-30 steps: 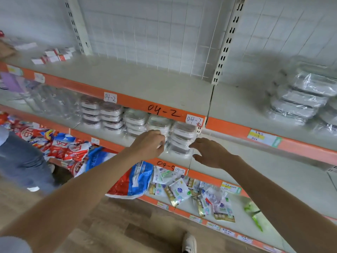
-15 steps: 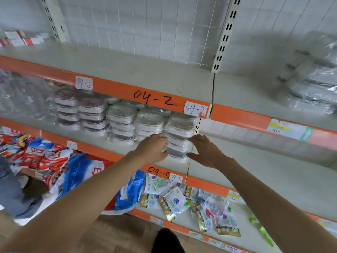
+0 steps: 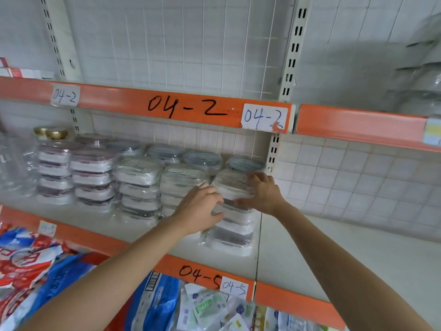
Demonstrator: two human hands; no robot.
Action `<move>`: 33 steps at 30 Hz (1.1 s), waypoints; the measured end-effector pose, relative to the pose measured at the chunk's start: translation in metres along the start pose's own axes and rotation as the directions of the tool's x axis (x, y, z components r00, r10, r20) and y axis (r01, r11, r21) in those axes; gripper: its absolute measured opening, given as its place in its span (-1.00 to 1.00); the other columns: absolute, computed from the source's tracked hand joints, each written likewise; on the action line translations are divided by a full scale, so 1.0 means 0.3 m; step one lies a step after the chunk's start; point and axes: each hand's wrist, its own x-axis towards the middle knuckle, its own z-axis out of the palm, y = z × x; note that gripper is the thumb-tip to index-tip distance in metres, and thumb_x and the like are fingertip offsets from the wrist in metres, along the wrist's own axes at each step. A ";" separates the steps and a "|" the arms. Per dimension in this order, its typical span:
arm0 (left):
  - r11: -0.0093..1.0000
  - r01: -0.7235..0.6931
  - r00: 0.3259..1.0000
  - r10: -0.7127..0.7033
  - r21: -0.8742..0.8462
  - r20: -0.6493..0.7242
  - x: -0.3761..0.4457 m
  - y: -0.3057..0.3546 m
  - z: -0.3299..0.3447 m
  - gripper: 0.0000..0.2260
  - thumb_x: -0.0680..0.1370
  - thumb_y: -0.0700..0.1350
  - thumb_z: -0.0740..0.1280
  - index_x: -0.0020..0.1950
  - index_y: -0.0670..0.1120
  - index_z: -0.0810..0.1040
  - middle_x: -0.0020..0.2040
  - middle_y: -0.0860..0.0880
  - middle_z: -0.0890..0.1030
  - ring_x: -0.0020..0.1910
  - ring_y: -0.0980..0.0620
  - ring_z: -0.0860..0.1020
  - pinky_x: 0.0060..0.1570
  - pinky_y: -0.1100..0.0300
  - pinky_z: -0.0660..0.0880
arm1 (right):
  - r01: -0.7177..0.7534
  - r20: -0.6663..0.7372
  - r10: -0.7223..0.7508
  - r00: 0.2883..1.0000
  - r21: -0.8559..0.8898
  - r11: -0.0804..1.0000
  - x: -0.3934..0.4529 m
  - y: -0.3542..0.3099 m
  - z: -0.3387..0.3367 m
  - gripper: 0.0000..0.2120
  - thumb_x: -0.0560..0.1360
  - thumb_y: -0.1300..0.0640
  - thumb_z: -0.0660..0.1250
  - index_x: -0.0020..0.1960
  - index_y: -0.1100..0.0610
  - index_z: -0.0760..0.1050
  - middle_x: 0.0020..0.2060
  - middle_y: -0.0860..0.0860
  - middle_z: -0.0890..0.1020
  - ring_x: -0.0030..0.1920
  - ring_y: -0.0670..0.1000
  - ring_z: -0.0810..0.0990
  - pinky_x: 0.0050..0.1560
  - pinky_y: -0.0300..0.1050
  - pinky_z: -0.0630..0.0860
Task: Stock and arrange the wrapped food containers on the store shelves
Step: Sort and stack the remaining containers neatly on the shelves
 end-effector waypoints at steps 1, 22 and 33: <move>1.000 -0.011 1.000 0.011 0.009 0.019 0.005 0.002 0.009 -0.64 0.50 0.09 0.35 0.17 -0.11 0.60 0.06 0.01 0.58 0.10 0.02 0.42 0.11 0.18 0.34 | -0.003 -0.020 0.003 1.000 0.020 1.000 -0.008 0.005 0.001 -0.08 0.29 -0.29 0.43 0.47 0.05 0.12 0.38 0.11 0.21 0.35 0.17 0.18 0.34 0.11 0.23; 0.991 -0.068 0.764 -0.025 0.119 0.644 0.250 0.038 0.078 0.01 0.44 0.07 0.44 0.54 -0.12 -0.28 0.52 -0.09 -0.07 0.49 -0.18 -0.01 0.47 -0.07 0.07 | -0.333 -0.100 0.381 0.919 0.320 0.887 -0.376 0.308 0.051 -0.19 0.20 0.07 0.61 0.30 0.29 0.30 0.15 0.13 0.31 0.28 0.14 0.27 0.32 -0.07 0.29; 0.967 -0.246 0.818 0.174 0.061 0.548 0.012 0.197 -0.165 -0.01 0.36 0.23 0.45 0.54 -0.15 -0.05 0.41 -0.10 0.15 0.39 -0.07 0.19 0.40 0.13 0.13 | -0.340 -0.002 0.340 0.940 0.039 0.940 -0.646 0.113 -0.124 -0.15 0.22 -0.11 0.53 0.36 0.20 0.27 0.22 0.07 0.36 0.19 0.08 0.32 0.20 -0.11 0.30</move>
